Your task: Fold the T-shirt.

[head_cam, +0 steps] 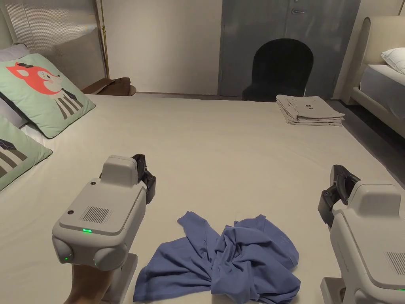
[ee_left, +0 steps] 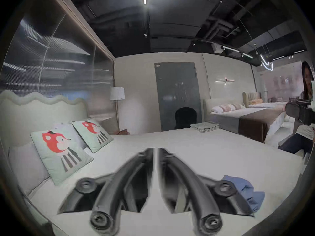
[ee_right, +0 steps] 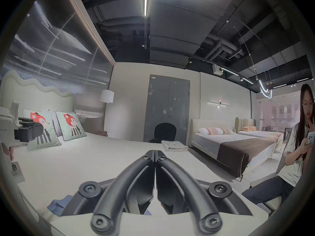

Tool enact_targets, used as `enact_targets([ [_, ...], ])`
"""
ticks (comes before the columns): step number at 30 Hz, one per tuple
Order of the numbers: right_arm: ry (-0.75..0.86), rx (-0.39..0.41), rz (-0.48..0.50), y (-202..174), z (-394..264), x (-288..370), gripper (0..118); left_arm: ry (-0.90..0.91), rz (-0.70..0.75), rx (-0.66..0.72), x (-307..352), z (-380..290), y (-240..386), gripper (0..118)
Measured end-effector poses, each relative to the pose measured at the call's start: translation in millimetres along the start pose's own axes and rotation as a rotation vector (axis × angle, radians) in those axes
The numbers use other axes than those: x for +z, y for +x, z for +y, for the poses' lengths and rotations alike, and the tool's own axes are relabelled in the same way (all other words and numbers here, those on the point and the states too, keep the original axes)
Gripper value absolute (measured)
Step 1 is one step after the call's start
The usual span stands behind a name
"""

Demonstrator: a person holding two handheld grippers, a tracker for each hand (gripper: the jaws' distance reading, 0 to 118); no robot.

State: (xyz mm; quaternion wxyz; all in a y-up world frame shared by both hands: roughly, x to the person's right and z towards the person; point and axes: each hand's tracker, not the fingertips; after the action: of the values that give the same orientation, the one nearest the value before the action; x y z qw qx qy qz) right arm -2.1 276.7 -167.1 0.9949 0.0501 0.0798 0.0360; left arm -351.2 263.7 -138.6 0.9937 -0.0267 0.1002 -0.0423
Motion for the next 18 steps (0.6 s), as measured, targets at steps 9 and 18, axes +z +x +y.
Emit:
enact_targets([
  [9, 0.0, 0.001, 0.01, -4.2, 0.6, -1.1, 0, -0.038, 0.002, 0.017, -3.2, -2.4, -3.9, 0],
  [18, -0.025, 0.002, 0.019, -4.5, -8.6, -4.5, 0, -0.537, -0.132, 0.105, -27.9, -47.5, -7.8, 0],
])
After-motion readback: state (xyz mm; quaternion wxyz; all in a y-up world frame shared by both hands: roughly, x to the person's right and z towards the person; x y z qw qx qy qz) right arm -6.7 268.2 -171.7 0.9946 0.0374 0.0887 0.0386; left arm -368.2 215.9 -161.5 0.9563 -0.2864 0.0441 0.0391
